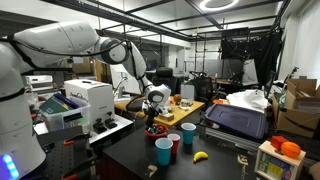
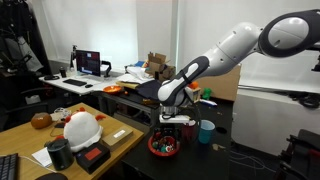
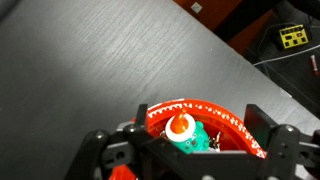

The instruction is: Put some of the things in the bowl into the blue cup at the back of the line of cups

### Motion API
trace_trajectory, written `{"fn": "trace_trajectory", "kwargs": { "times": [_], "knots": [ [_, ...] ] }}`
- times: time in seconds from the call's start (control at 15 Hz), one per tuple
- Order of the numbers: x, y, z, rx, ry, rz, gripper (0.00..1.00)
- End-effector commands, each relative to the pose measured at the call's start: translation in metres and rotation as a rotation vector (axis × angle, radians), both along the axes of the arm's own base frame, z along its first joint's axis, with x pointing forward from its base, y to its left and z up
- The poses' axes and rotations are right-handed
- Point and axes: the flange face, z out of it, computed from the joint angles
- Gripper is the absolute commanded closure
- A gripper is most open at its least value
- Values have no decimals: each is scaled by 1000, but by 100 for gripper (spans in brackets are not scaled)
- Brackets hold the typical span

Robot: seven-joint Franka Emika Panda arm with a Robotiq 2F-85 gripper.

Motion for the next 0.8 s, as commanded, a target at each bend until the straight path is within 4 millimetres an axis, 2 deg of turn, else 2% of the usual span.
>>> {"fn": "trace_trajectory", "kwargs": {
  "times": [0.0, 0.07, 0.6, 0.73],
  "knots": [
    [4, 3, -4, 51, 30, 17, 30],
    [4, 3, -5, 54, 34, 18, 32],
    [7, 1, -6, 66, 38, 21, 94],
    [9, -1, -4, 76, 31, 30, 100]
  ]
}}
